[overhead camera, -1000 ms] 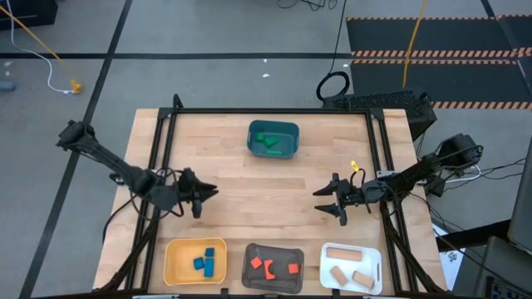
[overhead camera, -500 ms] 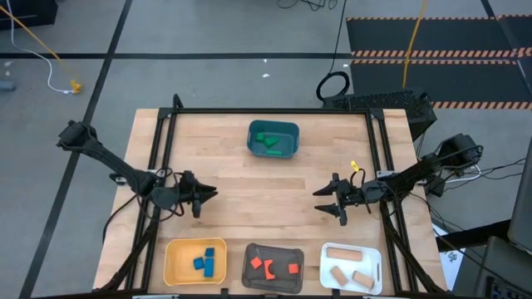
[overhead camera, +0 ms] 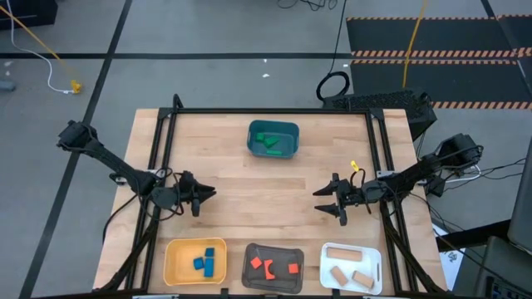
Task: Sort & place blocks by color
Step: Return to Home Position
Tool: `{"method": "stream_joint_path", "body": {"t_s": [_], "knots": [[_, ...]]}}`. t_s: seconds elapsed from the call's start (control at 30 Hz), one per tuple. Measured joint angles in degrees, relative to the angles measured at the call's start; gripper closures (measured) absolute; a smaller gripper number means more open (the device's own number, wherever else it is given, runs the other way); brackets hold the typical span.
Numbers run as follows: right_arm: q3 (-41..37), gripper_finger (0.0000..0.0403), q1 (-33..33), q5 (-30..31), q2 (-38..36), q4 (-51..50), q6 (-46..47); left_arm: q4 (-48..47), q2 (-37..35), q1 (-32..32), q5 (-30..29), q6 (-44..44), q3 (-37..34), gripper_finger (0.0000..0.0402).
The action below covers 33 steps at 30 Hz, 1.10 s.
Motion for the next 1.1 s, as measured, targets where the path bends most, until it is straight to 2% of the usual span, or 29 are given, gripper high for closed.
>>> {"method": "stream_joint_path", "body": {"t_s": [0.6,0.83,1.1], "knots": [[0.01,0.0161,-0.01,-0.02,-0.92,-0.5,0.0,-3.41,0.13,0.0,-1.07,1.4,0.0,0.0309],[0.02,0.0161,0.0,-0.02,-11.72,-5.95,-0.02,-3.39,0.13,0.0,-1.16,1.59,0.0,0.0309],[0.04,0.0161,-0.02,-0.02,-25.55,-6.16,0.0,-3.07,0.13,0.0,-1.14,-0.15,0.0,0.0309]]}}
